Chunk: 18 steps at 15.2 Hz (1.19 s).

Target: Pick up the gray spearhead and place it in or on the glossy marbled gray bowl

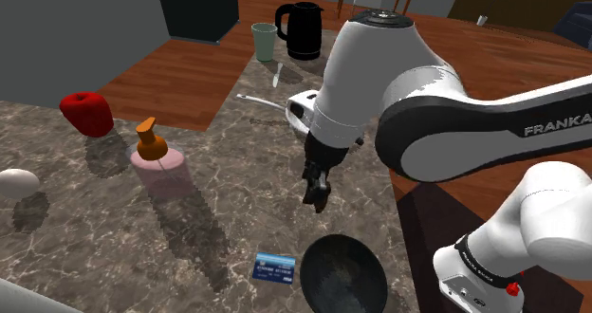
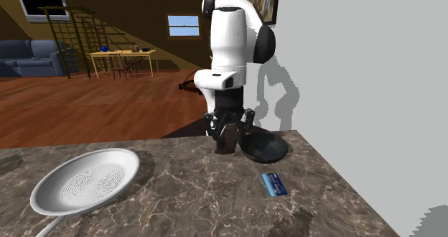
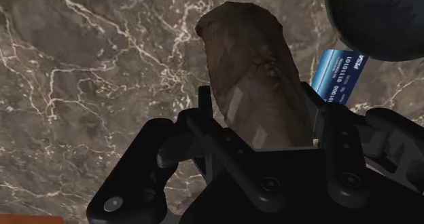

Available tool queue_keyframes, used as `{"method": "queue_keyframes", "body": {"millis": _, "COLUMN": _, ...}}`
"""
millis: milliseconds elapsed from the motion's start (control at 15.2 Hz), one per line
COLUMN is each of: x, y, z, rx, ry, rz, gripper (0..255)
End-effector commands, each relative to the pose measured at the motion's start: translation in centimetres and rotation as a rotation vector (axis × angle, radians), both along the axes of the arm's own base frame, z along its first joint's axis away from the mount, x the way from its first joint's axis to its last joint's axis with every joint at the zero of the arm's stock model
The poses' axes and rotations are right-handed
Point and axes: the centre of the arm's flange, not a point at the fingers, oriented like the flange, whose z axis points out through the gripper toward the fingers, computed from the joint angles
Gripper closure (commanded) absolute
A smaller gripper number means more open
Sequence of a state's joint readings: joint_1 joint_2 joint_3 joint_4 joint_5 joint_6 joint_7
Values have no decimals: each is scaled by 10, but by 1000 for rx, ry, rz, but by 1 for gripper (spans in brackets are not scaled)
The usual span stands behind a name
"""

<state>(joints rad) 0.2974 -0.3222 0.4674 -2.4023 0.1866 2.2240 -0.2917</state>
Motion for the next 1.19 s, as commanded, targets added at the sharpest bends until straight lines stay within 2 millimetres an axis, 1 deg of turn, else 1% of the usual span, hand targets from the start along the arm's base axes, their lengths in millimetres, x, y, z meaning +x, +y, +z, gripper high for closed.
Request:
{"method": "queue_keyframes", "body": {"millis": 0, "x": -26, "y": 5, "z": 0, "rx": 0, "ry": 0, "rz": -1, "gripper": 255}}
{"method": "queue_keyframes", "body": {"millis": 660, "x": -155, "y": 33, "z": -1, "rx": 0, "ry": 0, "rz": -1, "gripper": 255}}
{"method": "queue_keyframes", "body": {"millis": 726, "x": -159, "y": 34, "z": -1, "rx": 0, "ry": 0, "rz": -1, "gripper": 255}}
{"method": "queue_keyframes", "body": {"millis": 990, "x": -159, "y": 34, "z": -22, "rx": 0, "ry": 0, "rz": -1, "gripper": 255}}
{"method": "queue_keyframes", "body": {"millis": 1056, "x": -159, "y": 33, "z": -17, "rx": 0, "ry": 0, "rz": -1, "gripper": 255}}
{"method": "queue_keyframes", "body": {"millis": 1122, "x": -159, "y": 33, "z": -17, "rx": 0, "ry": 0, "rz": -1, "gripper": 0}}
